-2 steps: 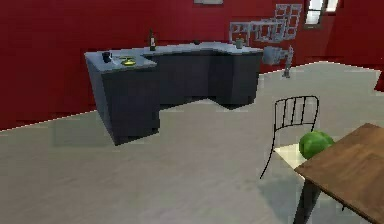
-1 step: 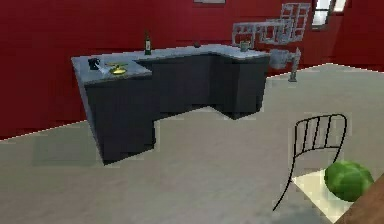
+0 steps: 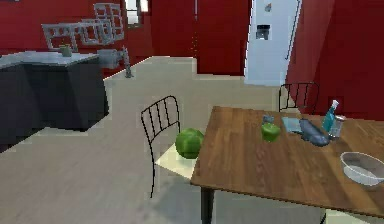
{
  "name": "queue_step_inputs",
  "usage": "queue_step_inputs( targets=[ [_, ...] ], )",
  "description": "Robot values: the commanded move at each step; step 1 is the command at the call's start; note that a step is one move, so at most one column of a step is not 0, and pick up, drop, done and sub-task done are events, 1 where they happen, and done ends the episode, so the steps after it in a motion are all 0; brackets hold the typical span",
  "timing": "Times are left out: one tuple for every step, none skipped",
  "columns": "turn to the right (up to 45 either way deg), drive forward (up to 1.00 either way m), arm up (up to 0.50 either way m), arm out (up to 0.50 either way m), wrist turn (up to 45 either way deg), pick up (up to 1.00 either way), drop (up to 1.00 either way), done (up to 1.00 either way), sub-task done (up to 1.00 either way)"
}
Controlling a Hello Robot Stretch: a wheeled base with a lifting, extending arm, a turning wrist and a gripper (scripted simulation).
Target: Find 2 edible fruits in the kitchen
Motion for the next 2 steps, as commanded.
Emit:
queue_step_inputs(
  targets=[
    [21.0, 0.00, 0.00, 0.00, 0.0, 0.00, 0.00, 0.00, 0.00],
    [0.0, 0.00, 0.00, 0.00, 0.0, 0.00, 0.00, 0.00, 1.00]
  ],
)
